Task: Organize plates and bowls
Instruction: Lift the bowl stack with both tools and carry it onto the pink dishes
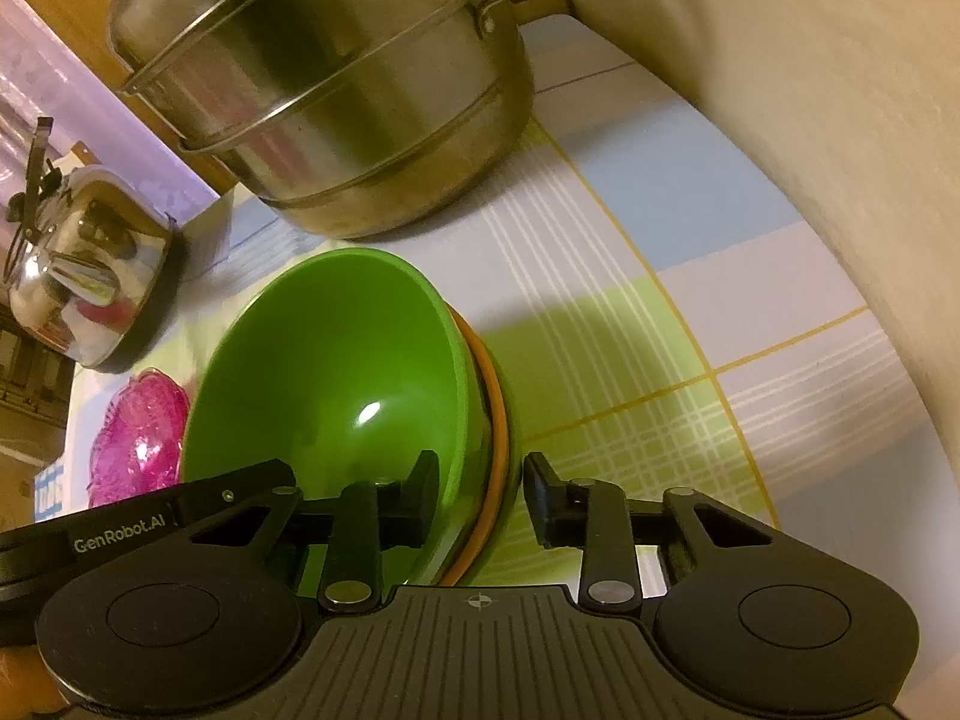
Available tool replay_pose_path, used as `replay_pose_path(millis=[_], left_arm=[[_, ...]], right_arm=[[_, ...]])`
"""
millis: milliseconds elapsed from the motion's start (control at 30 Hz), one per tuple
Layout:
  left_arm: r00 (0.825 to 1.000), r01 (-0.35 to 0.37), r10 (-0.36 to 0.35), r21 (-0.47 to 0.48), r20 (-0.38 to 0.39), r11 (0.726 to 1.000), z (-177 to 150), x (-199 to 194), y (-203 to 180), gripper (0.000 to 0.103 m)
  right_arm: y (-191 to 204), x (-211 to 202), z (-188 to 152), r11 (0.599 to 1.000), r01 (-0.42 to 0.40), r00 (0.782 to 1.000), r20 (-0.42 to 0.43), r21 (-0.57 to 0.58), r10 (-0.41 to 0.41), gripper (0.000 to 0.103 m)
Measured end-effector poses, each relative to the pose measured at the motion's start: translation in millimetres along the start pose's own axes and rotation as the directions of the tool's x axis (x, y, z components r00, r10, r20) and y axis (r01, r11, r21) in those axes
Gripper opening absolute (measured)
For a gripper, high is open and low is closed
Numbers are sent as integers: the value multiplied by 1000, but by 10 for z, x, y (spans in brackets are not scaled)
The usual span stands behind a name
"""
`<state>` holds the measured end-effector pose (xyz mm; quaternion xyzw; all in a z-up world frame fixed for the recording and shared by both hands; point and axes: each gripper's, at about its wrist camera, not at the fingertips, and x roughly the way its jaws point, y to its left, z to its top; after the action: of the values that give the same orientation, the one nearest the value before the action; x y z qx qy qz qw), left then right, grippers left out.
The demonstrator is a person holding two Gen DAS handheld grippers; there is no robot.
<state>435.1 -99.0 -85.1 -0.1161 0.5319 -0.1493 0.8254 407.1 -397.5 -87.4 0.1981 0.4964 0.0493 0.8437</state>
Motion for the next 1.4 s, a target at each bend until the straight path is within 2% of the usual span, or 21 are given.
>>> replay_pose_path(millis=[133,767,967,1400], left_arm=[[1000,-11,11,3,-1,1000,5,8,8,21],[999,-32,32,32,-1,999,-53,-49,-42,20],[999,-36,36,32,1,999,-176,-158,-34,20],[999,-48,48,-5,22,999,-650,-638,120,21]], right_arm=[[2,24,-1,1000,7,1000,-2,-2,-7,29],[21,35,-57,999,40,999,-10,-17,-40,24],[5,-20,-155,999,32,999,-29,-10,-32,24],[180,-316,-622,1000,11,999,-42,-26,-12,24]])
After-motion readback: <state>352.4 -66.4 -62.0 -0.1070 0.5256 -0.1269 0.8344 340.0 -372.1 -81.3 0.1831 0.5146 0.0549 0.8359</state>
